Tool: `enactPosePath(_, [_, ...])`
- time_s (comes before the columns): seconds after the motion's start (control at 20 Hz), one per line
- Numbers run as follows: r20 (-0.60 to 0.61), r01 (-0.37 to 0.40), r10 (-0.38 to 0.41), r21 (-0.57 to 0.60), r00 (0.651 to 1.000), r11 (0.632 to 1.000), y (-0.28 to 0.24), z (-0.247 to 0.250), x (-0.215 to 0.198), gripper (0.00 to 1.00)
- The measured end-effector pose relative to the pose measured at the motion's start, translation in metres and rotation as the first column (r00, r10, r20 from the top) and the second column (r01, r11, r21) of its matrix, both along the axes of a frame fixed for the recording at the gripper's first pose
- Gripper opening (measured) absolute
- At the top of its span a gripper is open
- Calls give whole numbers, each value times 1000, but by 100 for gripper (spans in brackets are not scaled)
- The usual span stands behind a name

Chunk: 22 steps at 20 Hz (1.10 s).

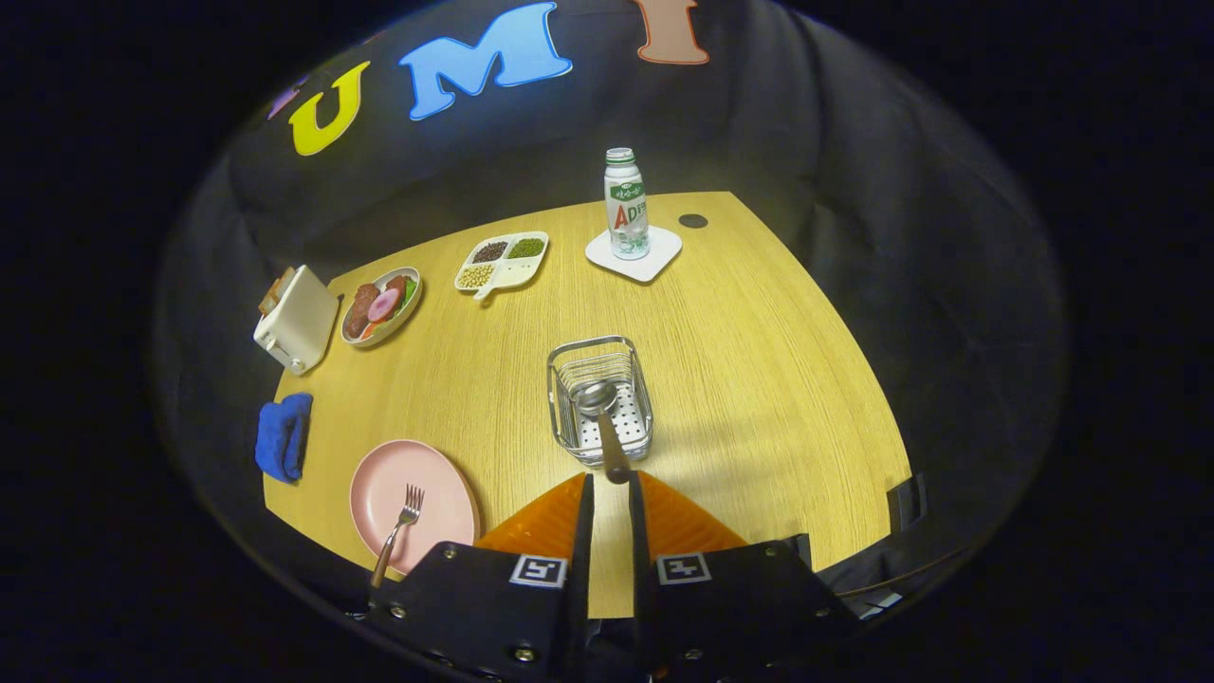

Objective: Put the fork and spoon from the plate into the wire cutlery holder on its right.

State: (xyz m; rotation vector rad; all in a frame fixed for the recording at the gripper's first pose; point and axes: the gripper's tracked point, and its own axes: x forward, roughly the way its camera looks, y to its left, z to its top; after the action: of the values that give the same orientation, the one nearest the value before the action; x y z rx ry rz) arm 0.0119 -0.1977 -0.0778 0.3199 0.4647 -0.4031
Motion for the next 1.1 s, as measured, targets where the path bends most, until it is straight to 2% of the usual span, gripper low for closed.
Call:
enactPosePath(0.2, [9, -9, 9, 20, 1000, 1000, 15, -6, -1, 20])
enactPosePath(0.45, [-2, -57, 57, 47, 998, 997, 50, -20, 9, 20])
enactPosePath(1.1, [-70, -252, 262, 127, 962, 959, 191, -59, 61, 20])
